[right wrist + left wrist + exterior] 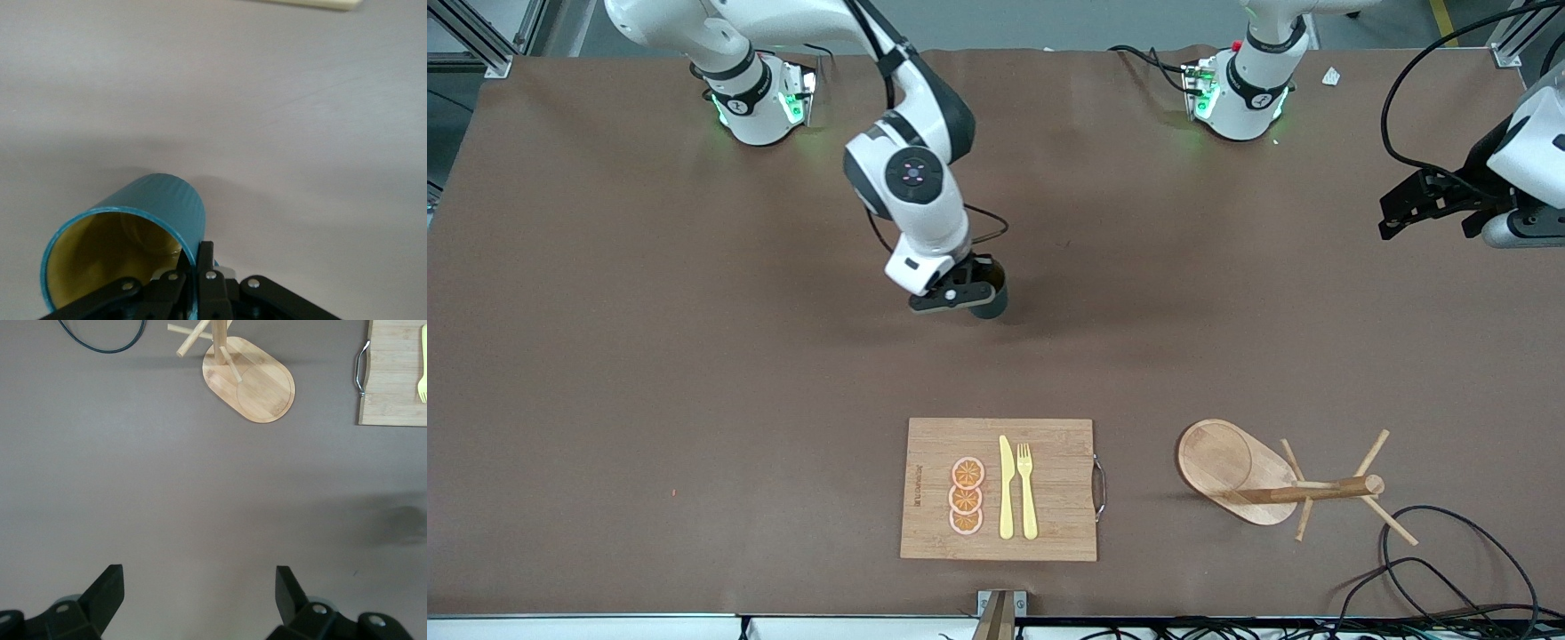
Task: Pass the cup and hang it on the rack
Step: 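Carry the teal mug with the right gripper toward the table middle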
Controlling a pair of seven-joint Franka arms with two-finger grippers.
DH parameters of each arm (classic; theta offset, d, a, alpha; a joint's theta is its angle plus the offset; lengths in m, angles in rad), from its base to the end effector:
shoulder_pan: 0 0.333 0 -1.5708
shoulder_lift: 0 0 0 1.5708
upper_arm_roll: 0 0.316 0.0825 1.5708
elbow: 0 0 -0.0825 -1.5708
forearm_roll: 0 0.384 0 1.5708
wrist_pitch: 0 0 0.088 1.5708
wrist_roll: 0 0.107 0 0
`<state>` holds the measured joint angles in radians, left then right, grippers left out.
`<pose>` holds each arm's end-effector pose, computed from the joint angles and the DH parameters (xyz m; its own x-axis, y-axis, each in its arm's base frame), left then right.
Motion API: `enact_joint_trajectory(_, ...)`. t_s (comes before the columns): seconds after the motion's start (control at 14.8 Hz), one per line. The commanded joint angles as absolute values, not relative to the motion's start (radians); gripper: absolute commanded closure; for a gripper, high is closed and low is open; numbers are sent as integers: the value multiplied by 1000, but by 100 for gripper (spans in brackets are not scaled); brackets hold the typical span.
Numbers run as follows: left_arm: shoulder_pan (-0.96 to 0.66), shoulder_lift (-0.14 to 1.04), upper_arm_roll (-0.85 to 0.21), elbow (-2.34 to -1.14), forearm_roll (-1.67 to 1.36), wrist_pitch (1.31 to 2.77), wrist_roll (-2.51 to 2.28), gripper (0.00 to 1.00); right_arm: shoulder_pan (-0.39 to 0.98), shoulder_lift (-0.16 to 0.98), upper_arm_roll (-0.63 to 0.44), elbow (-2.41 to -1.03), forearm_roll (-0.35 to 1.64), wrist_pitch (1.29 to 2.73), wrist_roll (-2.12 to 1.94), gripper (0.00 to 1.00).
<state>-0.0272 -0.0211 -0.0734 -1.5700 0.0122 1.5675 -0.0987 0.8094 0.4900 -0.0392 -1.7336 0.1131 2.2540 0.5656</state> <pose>0.5452 -0.0542 0.6362 0.9998 -0.0019 0.0198 -0.0016 -0.9999 -0.0119 0.4756 0.4691 0.3013 0.9901 0.1395 -0.0139 0.1380 -0.9875 -0.0757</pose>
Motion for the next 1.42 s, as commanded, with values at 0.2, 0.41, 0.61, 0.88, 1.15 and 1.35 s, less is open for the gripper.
enact_joint_trajectory(0.2,-23,-11,-74,-1549,9,1566,-101,0,862,626,-54,-1606,130,2240,572,99)
enact_joint_trajectory(0.41,-26,-2,-74,-1548,12,1566,-100,0,870,644,-54,-1598,130,2241,571,93)
enact_joint_trajectory(0.61,-28,0,-75,-1548,6,1566,-104,0,870,646,-54,-1598,133,2241,574,53)
enact_joint_trajectory(0.88,-44,0,-86,-1548,11,1563,-110,0,865,637,-52,-1589,133,2234,569,0)
enact_joint_trajectory(1.15,-44,2,-138,-1557,14,1551,-187,0,856,582,-51,-1586,135,2180,549,0)
enact_joint_trajectory(1.35,-46,8,-210,-1559,17,1552,-310,0,813,528,-52,-1588,143,2116,512,0)
